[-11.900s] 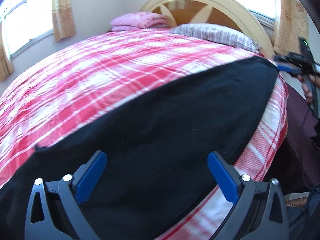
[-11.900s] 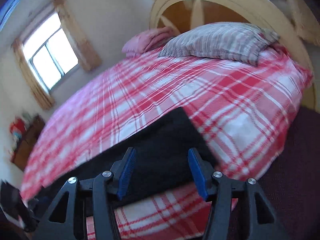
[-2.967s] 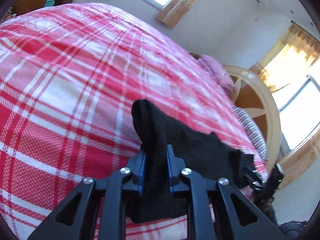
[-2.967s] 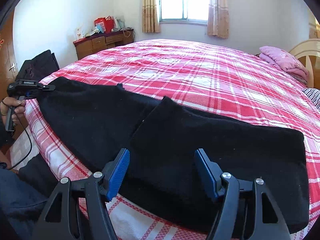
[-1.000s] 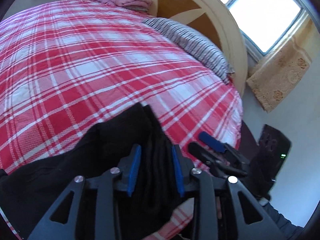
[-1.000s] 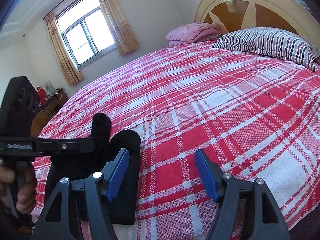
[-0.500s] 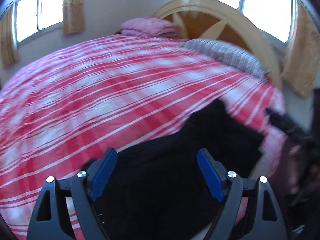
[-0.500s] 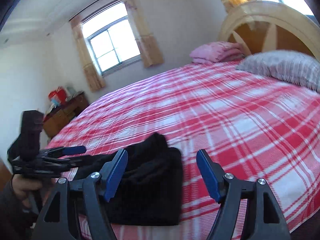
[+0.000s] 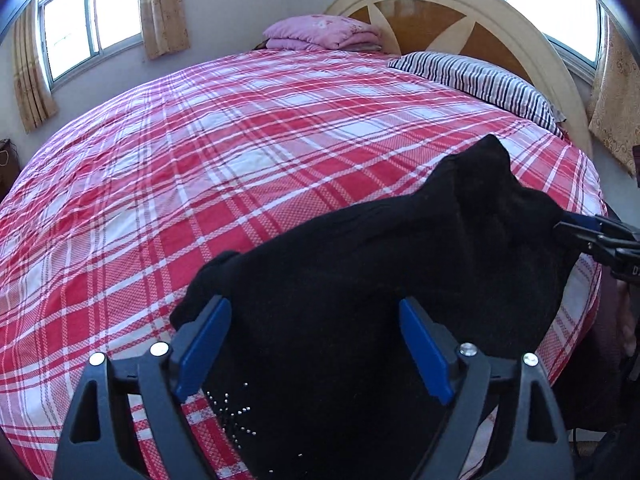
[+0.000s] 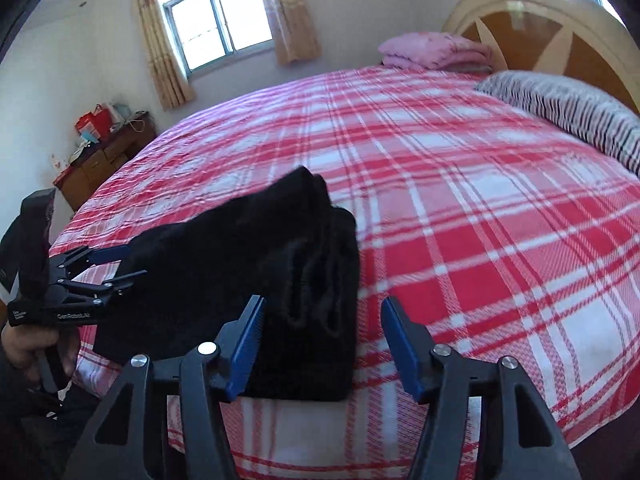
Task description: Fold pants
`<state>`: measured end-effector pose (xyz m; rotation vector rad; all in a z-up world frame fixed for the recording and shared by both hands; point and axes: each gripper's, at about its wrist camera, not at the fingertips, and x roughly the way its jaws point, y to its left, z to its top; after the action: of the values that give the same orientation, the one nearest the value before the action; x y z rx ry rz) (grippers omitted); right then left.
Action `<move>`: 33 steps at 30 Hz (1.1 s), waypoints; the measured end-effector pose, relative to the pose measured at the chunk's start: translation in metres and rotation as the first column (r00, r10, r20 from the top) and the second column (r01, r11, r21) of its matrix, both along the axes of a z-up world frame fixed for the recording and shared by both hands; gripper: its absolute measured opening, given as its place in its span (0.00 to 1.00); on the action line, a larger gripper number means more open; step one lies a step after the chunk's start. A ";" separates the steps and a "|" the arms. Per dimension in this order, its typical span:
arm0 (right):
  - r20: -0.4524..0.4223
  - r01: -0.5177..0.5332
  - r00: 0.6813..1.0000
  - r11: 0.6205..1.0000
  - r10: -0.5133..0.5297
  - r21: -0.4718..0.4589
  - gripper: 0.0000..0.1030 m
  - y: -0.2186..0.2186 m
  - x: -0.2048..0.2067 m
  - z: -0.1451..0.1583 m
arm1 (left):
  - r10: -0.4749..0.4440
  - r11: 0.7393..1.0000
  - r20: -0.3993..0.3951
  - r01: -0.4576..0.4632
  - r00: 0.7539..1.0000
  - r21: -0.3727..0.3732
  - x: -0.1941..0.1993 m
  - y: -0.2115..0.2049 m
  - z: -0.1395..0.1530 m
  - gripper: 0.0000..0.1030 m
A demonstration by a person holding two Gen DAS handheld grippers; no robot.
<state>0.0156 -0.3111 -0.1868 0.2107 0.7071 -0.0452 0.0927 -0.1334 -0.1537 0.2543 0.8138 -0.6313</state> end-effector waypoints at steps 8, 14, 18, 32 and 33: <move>-0.039 -0.016 0.999 0.999 0.015 -0.035 0.59 -0.003 0.004 0.002 | 0.013 1.000 -0.016 -0.013 1.000 -0.016 0.002 0.007 -0.006 0.90; 0.046 0.040 0.998 0.990 -0.034 -0.137 0.59 0.011 -0.007 0.035 | 0.036 0.999 -0.026 -0.037 0.999 -0.031 0.001 0.015 -0.007 0.90; 0.164 -0.024 0.985 0.982 0.055 -0.187 0.59 0.043 -0.001 0.064 | 0.044 0.999 -0.023 -0.044 0.999 -0.030 -0.004 0.018 -0.006 0.90; -0.039 -0.113 0.993 0.992 0.115 0.051 0.59 0.019 0.073 0.018 | 0.026 1.000 -0.036 -0.026 0.999 -0.017 -0.023 0.033 -0.024 0.95; -0.037 -0.079 0.996 0.997 0.079 0.010 0.60 0.024 0.071 0.024 | 0.036 0.999 -0.043 -0.037 0.998 -0.026 -0.024 0.038 -0.025 0.95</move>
<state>0.0871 -0.2869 -0.1625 0.1906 0.7520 0.0297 0.0688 -0.0954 -0.1788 0.2018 0.8487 -0.6149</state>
